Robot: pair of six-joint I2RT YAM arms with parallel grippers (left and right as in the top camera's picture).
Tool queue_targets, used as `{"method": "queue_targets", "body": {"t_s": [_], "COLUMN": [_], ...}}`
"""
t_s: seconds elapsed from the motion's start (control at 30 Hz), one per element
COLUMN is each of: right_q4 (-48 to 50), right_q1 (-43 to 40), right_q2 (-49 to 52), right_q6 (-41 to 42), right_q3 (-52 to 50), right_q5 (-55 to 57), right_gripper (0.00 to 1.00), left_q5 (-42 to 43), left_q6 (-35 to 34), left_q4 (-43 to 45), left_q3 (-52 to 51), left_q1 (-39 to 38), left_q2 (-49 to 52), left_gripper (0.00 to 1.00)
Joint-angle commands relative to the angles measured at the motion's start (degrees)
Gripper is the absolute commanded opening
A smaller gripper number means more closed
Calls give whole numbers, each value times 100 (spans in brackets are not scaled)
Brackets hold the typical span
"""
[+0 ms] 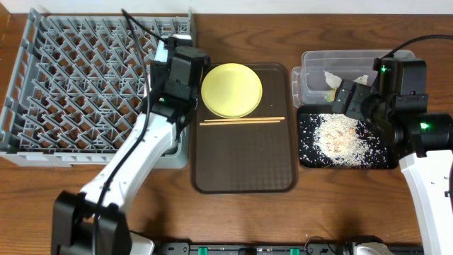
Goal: Sort waste into correct bins and load items into the dishwasher
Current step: 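Release pink bowl and withdraw left gripper from the rack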
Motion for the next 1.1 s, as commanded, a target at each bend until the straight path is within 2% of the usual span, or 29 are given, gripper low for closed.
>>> {"method": "queue_targets", "body": {"t_s": [0.0, 0.17, 0.53, 0.8, 1.07], "right_q4": [-9, -9, -9, -13, -28], "right_q1": [-59, -59, -59, -59, -59], "right_q2": [7, 7, 7, 7, 7], "right_q6": [59, 59, 59, 59, 61], "right_q3": [24, 24, 24, 24, 24], "right_q5": [59, 57, 59, 59, 57], "right_gripper": [99, 99, 99, 99, 99], "left_q5": [-26, -24, -20, 680, 723], "left_q6": [393, 385, 258, 251, 219], "left_q4": [-37, -251, -1460, -2020, -2350], "left_q3": [103, 103, 103, 103, 103], "left_q1": [11, 7, 7, 7, 7], "left_q2": [229, 332, 334, 334, 334], "left_gripper": [67, 67, 66, 60, 60]}}
